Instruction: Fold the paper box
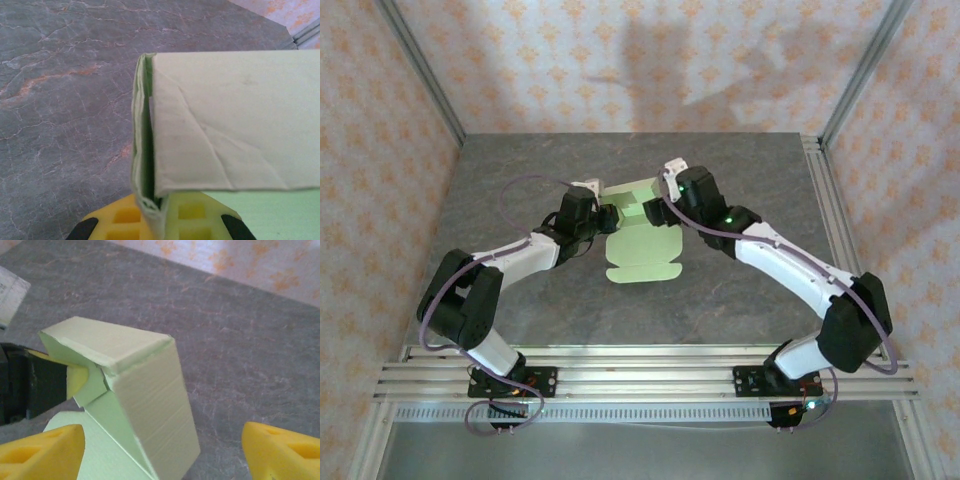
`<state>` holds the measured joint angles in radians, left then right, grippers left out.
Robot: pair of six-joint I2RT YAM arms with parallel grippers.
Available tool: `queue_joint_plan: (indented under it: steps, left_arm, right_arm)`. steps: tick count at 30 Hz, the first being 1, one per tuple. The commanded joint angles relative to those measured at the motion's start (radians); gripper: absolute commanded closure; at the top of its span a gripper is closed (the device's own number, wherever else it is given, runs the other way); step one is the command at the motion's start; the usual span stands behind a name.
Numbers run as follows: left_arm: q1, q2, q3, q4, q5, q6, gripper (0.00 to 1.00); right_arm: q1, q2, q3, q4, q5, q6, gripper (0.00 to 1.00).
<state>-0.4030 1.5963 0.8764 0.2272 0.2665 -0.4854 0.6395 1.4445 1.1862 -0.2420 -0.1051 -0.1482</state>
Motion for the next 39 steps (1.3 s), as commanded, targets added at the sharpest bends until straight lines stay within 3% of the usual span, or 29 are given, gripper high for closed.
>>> queue_joint_plan:
  steps: [1,6,9,21,28,29,35,39]
  left_arm:
    - [0.01,-0.019,0.005,0.032,0.064,0.046,1.0]
    - [0.012,-0.024,0.003,0.041,0.119,0.065,1.0]
    - [0.012,-0.02,0.008,0.035,0.137,0.071,1.0]
    - [0.012,-0.021,0.006,0.028,0.144,0.073,1.0]
    - [0.012,-0.021,0.009,0.021,0.137,0.069,1.0]
    - [0.013,-0.021,0.01,0.02,0.134,0.067,1.0]
    - [0.015,-0.019,0.011,-0.005,0.088,0.068,1.0]
    - [0.027,-0.019,0.021,-0.071,0.05,0.086,1.0]
  right_arm:
    - [-0.051,-0.005,-0.014,-0.069,-0.196,-0.035,0.19]
    - [-0.122,0.015,-0.011,-0.108,-0.429,-0.095,0.2]
    - [-0.123,0.041,0.013,-0.161,-0.487,-0.156,0.21]
    - [-0.125,0.074,0.042,-0.166,-0.477,-0.152,0.46]
    - [-0.124,0.076,0.044,-0.153,-0.434,-0.121,0.54]
    - [-0.125,0.075,0.046,-0.154,-0.43,-0.118,0.51]
    - [-0.125,0.037,0.02,-0.113,-0.363,-0.088,0.16]
    - [-0.126,-0.014,-0.024,-0.064,-0.294,-0.072,0.09]
